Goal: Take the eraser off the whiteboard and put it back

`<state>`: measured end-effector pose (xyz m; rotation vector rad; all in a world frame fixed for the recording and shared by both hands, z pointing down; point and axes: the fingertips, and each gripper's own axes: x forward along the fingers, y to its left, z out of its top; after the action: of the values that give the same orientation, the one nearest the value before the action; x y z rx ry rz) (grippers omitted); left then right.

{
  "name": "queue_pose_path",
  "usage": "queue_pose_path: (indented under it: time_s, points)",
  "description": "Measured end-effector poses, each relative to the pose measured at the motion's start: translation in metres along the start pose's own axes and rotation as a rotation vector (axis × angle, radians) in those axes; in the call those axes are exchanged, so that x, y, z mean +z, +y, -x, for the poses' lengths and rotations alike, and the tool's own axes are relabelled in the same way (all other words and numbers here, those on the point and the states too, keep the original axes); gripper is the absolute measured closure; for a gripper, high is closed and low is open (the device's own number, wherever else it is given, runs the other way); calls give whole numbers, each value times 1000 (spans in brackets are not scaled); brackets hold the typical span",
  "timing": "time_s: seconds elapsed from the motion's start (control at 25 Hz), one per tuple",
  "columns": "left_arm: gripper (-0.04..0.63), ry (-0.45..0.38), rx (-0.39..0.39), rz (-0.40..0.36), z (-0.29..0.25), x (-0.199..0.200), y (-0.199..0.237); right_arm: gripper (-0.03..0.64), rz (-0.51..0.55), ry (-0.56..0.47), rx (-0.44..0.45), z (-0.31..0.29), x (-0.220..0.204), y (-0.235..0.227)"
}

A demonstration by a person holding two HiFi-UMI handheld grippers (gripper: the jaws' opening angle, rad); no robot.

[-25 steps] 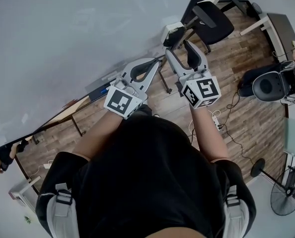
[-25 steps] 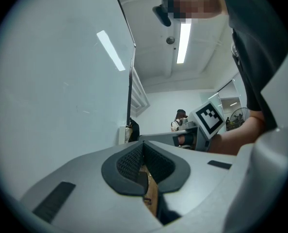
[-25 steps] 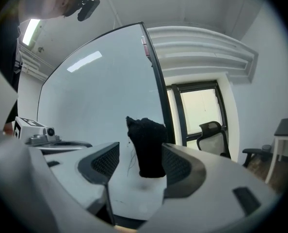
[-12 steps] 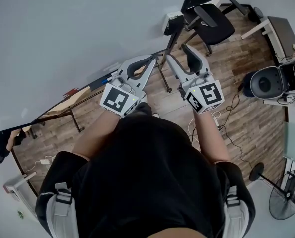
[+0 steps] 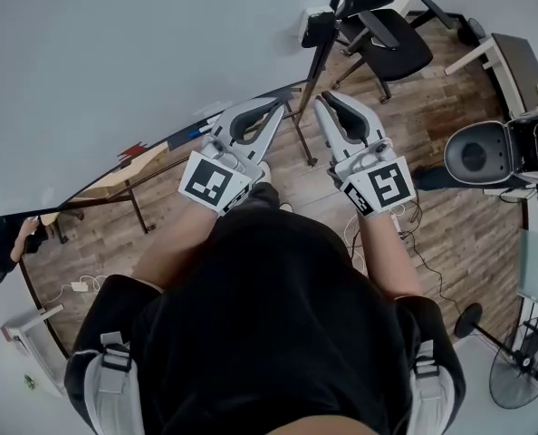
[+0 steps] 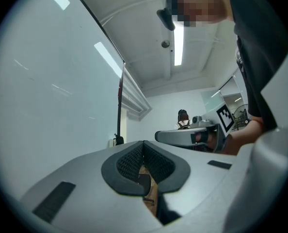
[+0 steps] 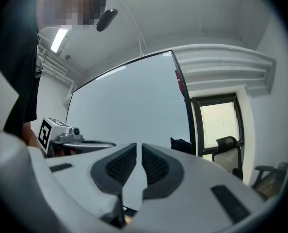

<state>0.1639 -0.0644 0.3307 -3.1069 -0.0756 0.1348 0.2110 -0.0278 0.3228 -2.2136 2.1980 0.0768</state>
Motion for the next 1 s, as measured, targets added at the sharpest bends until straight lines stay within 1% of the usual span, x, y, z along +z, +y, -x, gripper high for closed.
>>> queue_pose_path:
  time_s: [0.12,0.28,0.52,0.76,1.0]
  points:
    - [600,1,-12,-2,4,4,-13,613,7,-13,1,11,6,7]
    - [600,-5,-19,-19,7,10,-23,615,13,-11,10,21,7,15]
    - [600,12,-17,-23,14,11,-31,615,7,-5,17,30,6,25]
    - [600,29,-28,-8,18,8,-21,615,1,11,10,23,3,29]
    - [600,23,-53,2,20,9,-5,615,1,22,-17,5,1,30]
